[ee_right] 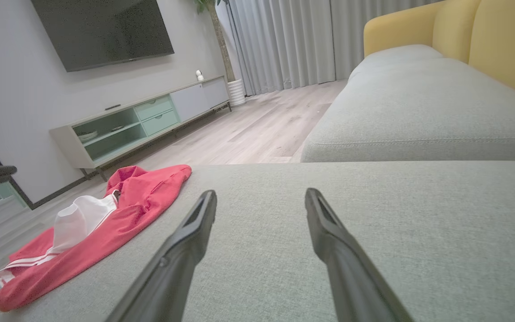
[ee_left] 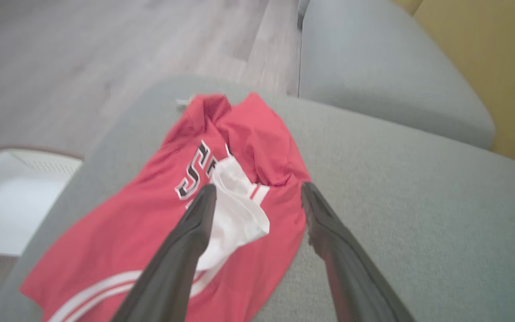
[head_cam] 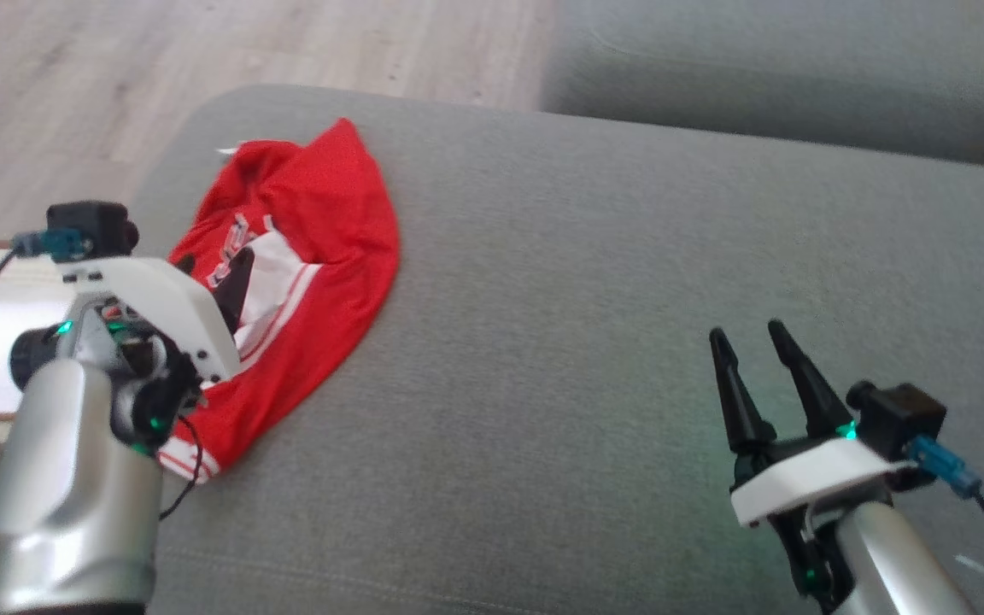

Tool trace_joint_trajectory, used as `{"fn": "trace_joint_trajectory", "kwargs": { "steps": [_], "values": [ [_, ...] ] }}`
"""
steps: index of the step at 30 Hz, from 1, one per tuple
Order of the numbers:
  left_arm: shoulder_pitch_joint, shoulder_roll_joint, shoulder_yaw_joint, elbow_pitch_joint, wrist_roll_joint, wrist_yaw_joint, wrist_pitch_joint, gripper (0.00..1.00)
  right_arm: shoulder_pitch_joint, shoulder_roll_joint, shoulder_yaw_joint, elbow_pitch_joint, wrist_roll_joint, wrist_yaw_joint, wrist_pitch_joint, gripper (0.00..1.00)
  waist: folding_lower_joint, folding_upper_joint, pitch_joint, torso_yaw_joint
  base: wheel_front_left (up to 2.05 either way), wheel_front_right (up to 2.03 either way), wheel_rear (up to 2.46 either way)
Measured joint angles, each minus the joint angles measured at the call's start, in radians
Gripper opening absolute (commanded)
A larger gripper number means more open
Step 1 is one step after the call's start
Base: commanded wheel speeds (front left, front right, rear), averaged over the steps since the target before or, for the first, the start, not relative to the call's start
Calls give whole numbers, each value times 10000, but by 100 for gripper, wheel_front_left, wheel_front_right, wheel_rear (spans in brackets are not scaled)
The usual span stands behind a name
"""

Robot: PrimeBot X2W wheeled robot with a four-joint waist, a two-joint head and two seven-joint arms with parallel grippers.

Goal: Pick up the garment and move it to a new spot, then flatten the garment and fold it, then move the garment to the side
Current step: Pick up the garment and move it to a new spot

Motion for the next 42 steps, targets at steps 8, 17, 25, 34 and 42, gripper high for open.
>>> {"fn": "trace_joint_trajectory", "kwargs": {
  "steps": [8,17,25,34,42],
  "values": [
    [-1830,219,290,3032,-491,251,1871,100,-670,44,148,128,2,0,-8,100,0,0,532,-919,0,0,0],
    [-2668,842,111,5432,-90,640,2376,85,-1058,63,311,435,111,0,-21,100,1,0,1183,-1721,0,0,0],
    [-3015,903,140,6138,-186,481,1837,0,-1124,77,330,742,217,0,-117,100,0,0,1150,-1775,0,0,0],
    [-3407,1145,-533,5988,-138,-272,1319,0,-1187,165,370,1066,362,0,-221,100,0,0,301,-1764,0,0,0],
    [-3465,1104,-1684,4098,-755,-357,1724,0,-723,144,23,1103,443,0,-286,100,-1,0,-415,-1917,0,0,0]
  ]
}}
